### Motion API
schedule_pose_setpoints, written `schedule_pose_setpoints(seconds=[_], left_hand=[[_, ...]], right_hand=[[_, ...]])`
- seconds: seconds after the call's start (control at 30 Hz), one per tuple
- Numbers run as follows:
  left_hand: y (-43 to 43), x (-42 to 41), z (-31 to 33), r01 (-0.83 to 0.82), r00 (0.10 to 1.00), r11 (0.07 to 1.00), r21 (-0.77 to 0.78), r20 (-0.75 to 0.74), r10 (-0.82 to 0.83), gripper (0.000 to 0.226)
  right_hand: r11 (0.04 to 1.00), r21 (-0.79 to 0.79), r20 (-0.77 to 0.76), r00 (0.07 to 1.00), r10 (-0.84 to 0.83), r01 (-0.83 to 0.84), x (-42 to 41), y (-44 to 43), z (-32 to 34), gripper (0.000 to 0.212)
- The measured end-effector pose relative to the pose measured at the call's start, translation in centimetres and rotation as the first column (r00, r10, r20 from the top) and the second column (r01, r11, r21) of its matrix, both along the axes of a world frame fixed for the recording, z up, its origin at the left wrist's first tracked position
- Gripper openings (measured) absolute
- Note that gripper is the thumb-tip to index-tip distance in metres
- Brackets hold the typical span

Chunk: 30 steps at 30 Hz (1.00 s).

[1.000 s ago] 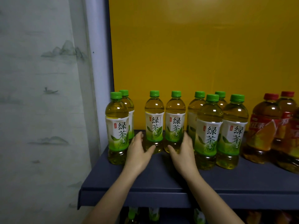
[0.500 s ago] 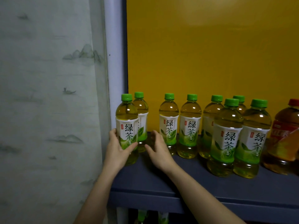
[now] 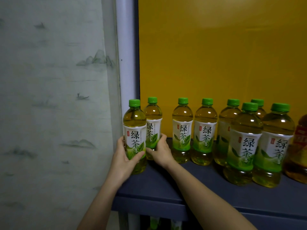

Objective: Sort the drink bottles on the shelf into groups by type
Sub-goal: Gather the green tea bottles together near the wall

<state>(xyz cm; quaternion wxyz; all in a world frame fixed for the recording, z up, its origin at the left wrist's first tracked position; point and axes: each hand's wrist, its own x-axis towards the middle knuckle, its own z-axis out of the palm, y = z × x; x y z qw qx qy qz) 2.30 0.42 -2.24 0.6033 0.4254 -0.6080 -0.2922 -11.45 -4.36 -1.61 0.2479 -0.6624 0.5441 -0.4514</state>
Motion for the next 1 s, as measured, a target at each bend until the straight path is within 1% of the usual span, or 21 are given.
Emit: schedule_pose_setpoints(seconds=[0.13, 0.33, 0.4, 0.5, 0.57, 0.73, 0.83, 0.93, 1.0], left_hand=[[0.7, 0.1, 0.1, 0.027, 0.999, 1.000, 0.004, -0.048, -0.027, 0.062], [2.2, -0.2, 0.3, 0.076, 0.995, 0.997, -0.011, -0.069, -0.076, 0.059], [2.8, -1.2, 0.4, 0.115, 0.992, 0.993, -0.026, -0.057, -0.117, 0.055], [3.5, -3.2, 0.1, 0.170, 0.984, 0.985, -0.027, -0.046, -0.171, 0.056], [3.6, -4.6, -0.1, 0.178, 0.984, 0.984, -0.022, -0.018, -0.179, 0.058], [3.0, -8.1, -0.5, 0.159, 0.986, 0.987, -0.037, 0.052, -0.157, 0.058], [2.7, -9.5, -0.6, 0.157, 0.986, 0.986, -0.054, 0.065, -0.153, 0.058], [2.3, -10.2, -0.5, 0.151, 0.986, 0.987, -0.053, 0.085, -0.146, 0.058], [2.2, -10.5, -0.6, 0.134, 0.986, 0.990, -0.051, 0.105, -0.128, 0.064]], right_hand=[[0.999, -0.024, -0.037, 0.999, 0.034, -0.035, -1.3, 2.0, -0.1, 0.077], [0.993, -0.100, -0.047, 0.997, 0.056, -0.061, -3.7, 6.2, -0.9, 0.068], [0.990, -0.140, -0.049, 0.999, 0.022, -0.029, -4.8, 7.7, -1.3, 0.066], [0.981, -0.190, -0.042, 0.998, -0.056, 0.047, -6.9, 9.6, -2.0, 0.064], [0.973, -0.209, -0.030, 0.994, -0.110, 0.101, -8.5, 10.4, -2.3, 0.065], [0.961, -0.174, 0.020, 0.977, -0.214, 0.215, -11.2, 11.4, -2.4, 0.073], [0.957, -0.159, 0.029, 0.970, -0.243, 0.245, -11.8, 11.5, -2.4, 0.071], [0.949, -0.191, 0.018, 0.967, -0.253, 0.252, -11.8, 11.5, -2.4, 0.069], [0.938, -0.222, -0.007, 0.962, -0.273, 0.264, -11.8, 11.4, -2.4, 0.067]])
